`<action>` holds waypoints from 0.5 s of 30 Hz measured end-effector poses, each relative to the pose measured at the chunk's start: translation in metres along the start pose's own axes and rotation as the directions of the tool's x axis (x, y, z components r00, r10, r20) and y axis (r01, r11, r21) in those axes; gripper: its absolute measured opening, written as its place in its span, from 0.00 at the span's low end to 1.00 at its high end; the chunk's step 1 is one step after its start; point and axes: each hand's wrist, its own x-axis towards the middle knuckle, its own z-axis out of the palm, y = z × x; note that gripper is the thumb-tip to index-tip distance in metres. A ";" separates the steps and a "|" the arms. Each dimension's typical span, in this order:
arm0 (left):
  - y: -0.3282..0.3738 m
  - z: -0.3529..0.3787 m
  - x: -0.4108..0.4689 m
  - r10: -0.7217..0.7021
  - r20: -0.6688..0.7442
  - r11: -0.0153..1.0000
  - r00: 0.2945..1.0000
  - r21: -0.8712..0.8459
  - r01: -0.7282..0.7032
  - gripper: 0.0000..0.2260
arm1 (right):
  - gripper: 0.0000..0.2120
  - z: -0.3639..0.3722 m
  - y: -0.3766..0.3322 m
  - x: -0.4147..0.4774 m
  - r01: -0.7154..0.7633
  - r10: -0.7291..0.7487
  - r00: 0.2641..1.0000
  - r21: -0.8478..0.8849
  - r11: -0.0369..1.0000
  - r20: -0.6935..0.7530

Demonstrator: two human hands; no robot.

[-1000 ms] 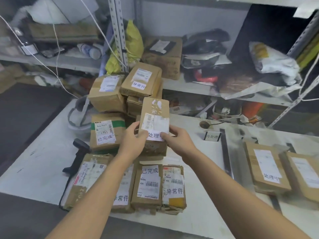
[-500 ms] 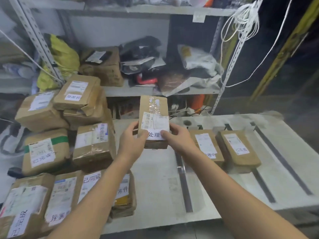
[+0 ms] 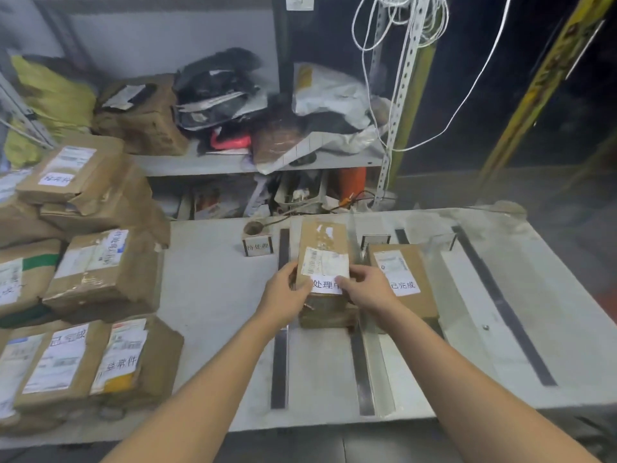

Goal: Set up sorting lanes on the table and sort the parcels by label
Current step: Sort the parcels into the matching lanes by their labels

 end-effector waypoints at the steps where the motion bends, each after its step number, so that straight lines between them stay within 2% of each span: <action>1: -0.001 0.007 0.002 -0.013 -0.002 1.000 1.000 0.010 0.013 0.21 | 0.14 -0.005 0.003 0.003 -0.008 0.008 1.000 -0.001 1.000 0.011; 12: -0.005 0.041 0.014 -0.074 -0.014 0.986 0.997 0.151 0.075 0.22 | 0.20 -0.021 0.016 0.030 0.027 -0.019 0.999 -0.186 0.982 0.045; 15: 0.006 0.031 0.012 -0.016 -0.040 0.974 0.999 0.227 0.024 0.21 | 0.17 -0.018 0.005 0.032 0.086 -0.101 0.994 -0.282 0.956 -0.038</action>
